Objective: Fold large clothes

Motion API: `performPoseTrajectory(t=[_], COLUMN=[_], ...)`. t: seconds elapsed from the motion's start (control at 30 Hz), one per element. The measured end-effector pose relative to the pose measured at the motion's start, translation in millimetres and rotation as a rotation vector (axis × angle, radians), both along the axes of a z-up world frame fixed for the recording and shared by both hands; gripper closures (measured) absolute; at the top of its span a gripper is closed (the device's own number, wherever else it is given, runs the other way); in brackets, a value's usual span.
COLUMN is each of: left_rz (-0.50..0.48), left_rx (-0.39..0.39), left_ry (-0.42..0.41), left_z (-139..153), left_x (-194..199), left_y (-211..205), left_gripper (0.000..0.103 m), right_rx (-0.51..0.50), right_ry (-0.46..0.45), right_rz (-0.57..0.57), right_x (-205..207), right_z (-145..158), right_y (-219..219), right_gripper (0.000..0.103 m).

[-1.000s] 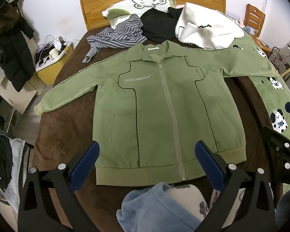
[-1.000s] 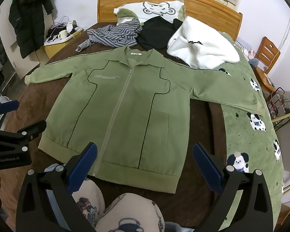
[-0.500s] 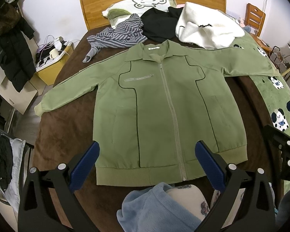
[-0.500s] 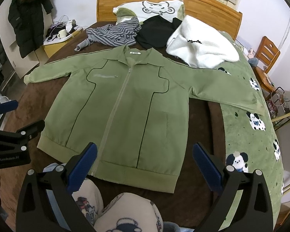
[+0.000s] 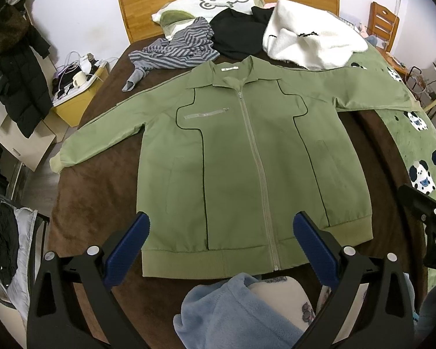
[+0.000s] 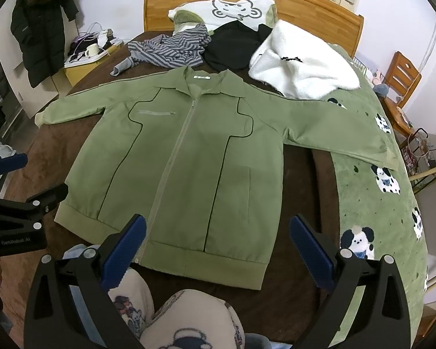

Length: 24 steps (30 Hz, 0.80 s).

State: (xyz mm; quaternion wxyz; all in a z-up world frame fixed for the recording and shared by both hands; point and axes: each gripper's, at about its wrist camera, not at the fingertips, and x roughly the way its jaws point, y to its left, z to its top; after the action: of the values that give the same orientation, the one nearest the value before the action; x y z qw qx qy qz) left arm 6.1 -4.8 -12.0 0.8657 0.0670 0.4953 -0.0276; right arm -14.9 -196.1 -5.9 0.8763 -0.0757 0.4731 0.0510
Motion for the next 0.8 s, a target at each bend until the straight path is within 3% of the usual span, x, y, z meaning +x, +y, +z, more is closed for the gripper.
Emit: performPoseTrajectory(t=[0.5,0.8], left_rz=[-0.031,-0.066], left_rx=[0.001,-0.025], left_ry=[0.017,0.032], left_z=[-6,-12], left_x=[20,47], left_y=[-24,-49], left_gripper=[0.006,0.006], right_rx=[0.025,0.025], right_ry=[0.004,0.007], right_rz=[-0.046,-0.119], right_x=[20,45], right_z=[-6,-11], right_y=[-20,-56], right_gripper=[0.006,0.006])
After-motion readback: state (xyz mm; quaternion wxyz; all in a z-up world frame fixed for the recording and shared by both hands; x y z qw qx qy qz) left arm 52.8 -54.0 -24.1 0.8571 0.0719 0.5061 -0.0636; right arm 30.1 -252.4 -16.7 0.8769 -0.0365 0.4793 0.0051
